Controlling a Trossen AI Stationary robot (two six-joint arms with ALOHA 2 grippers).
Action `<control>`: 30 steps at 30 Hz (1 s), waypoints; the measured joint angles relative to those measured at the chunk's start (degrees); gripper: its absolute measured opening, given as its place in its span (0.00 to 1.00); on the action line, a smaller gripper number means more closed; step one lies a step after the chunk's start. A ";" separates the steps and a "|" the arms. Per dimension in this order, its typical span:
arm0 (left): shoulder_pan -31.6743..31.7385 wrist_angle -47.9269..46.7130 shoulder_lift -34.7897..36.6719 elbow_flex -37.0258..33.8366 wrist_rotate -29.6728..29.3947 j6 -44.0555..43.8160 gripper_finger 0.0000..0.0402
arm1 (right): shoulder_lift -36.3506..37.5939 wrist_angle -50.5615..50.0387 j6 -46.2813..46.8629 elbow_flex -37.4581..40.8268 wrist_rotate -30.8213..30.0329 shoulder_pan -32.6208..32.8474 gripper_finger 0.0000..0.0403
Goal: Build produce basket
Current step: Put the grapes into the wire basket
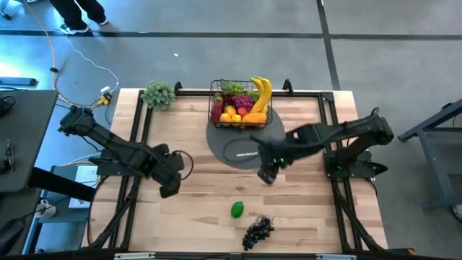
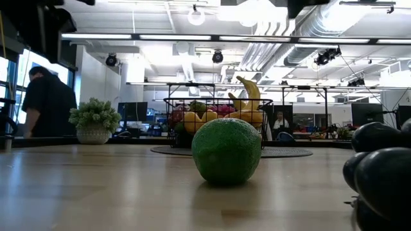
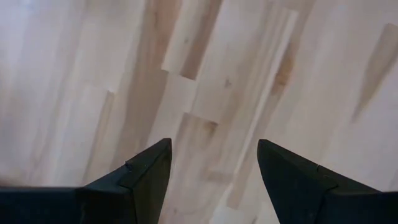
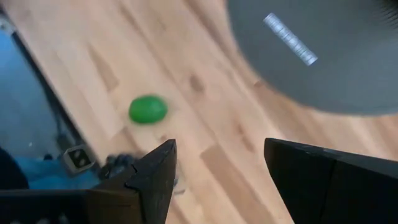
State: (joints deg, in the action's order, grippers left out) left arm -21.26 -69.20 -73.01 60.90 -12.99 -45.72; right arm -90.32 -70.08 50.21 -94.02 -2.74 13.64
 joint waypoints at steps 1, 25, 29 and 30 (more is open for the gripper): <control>-0.82 0.05 0.00 0.00 0.04 -0.67 0.57 | -0.07 0.01 1.28 0.00 0.00 1.41 0.56; -6.27 0.12 -0.02 0.00 3.57 -6.72 0.57 | -16.37 17.28 -17.62 -0.02 0.39 21.73 0.56; -6.27 0.22 -0.02 0.00 3.54 -8.07 0.57 | -18.54 20.85 -23.20 -0.02 0.21 24.11 0.56; -6.25 0.23 -0.04 0.00 3.54 -8.13 0.57 | -19.18 21.41 -24.91 -0.02 0.19 24.65 0.56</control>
State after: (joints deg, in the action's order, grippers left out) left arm -27.52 -68.96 -73.06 60.90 -9.45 -53.84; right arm -109.51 -48.67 25.29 -94.04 -2.55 38.30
